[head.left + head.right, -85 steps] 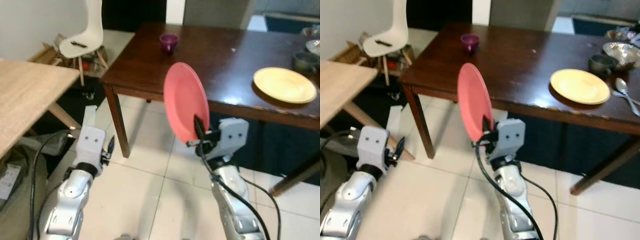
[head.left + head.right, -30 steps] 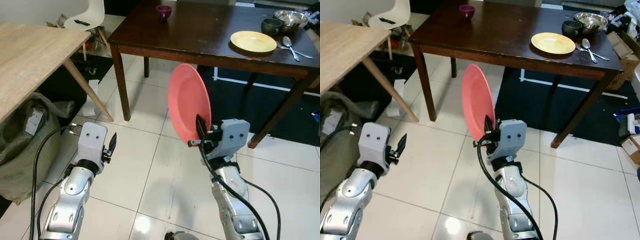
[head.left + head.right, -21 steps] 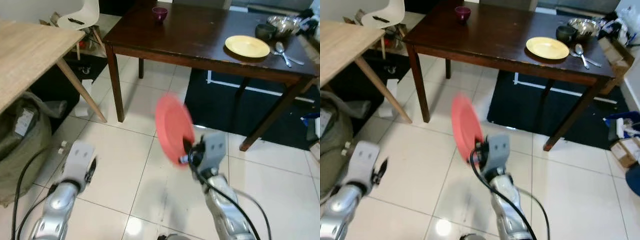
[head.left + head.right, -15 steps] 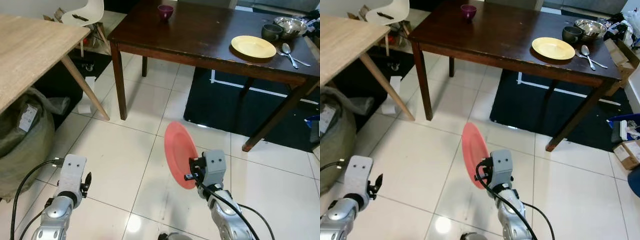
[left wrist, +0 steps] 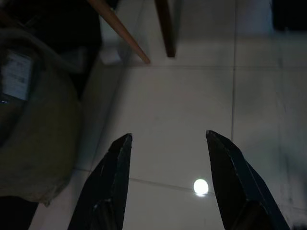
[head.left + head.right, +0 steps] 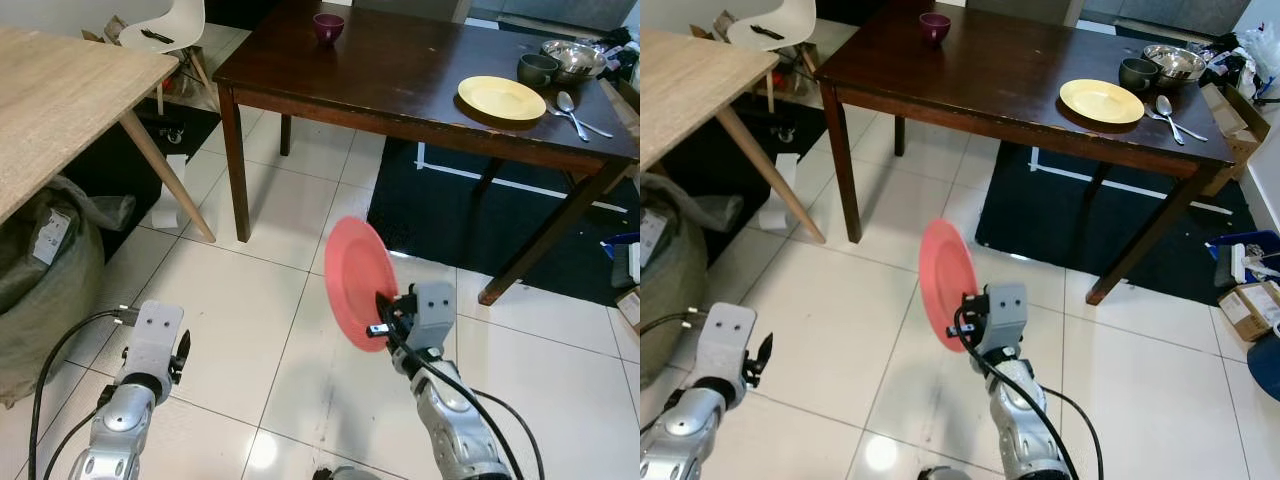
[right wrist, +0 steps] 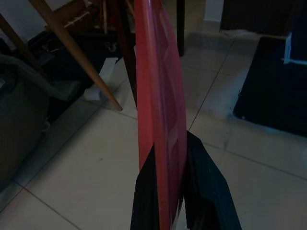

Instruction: Setting the table

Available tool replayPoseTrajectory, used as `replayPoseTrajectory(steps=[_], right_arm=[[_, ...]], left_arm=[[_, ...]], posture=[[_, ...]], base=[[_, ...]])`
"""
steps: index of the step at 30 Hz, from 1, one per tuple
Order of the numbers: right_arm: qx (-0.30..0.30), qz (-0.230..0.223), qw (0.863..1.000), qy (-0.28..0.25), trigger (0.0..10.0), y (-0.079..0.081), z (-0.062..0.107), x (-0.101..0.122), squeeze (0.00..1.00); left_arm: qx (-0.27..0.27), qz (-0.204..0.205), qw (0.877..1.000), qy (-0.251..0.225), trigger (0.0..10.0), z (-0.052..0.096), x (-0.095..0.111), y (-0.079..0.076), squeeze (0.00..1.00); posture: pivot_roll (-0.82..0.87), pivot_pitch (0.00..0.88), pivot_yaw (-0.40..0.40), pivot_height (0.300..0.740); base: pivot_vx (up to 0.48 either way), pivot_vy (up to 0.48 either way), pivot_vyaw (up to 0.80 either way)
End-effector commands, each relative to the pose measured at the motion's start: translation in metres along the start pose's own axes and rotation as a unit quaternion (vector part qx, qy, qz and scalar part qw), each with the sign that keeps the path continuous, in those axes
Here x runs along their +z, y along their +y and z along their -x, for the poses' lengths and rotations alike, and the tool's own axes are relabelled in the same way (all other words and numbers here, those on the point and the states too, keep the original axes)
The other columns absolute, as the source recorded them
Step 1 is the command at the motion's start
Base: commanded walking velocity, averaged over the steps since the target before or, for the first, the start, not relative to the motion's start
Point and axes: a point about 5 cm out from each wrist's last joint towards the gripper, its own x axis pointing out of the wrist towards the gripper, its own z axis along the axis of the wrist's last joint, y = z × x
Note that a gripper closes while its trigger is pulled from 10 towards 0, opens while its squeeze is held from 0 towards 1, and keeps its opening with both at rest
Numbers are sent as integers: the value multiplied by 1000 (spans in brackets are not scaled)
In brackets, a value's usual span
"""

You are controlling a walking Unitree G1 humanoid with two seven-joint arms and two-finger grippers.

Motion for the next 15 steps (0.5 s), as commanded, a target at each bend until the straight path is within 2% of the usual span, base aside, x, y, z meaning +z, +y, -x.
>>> replayPoseTrajectory(steps=[1, 4, 9, 12, 15], right_arm=[[-4, 3, 1000, -11, 10000, -1, 0, 3, 0], [-6, 14, 999, -34, 10000, -2, -3, 14, 0], [-8, 33, 995, -93, 10000, -5, -12, 45, 0], [-9, 35, 994, -105, 10000, -6, -14, 52, 0], [-8, 37, 990, -138, 10000, -4, -19, 71, 0]], left_arm=[[13, -2, 1000, 3, 10000, 3, -4, 4, 0], [20, 1, 1000, -17, 10000, 3, 6, 6, 0], [28, 4, 997, -78, 10000, 0, 38, 10, 0], [31, 6, 996, -89, 10000, 0, 44, 12, 0], [43, 12, 993, -111, 10000, -2, 59, 20, 0]], posture=[[-62, 29, -3, 740], [-62, 29, -3, 740], [-55, 25, -1, 740], [-55, 25, -1, 740], [-50, 19, 2, 740]], base=[[0, 0, 781], [0, 0, 777], [0, 0, 763], [0, 0, 756], [0, 0, 750]])
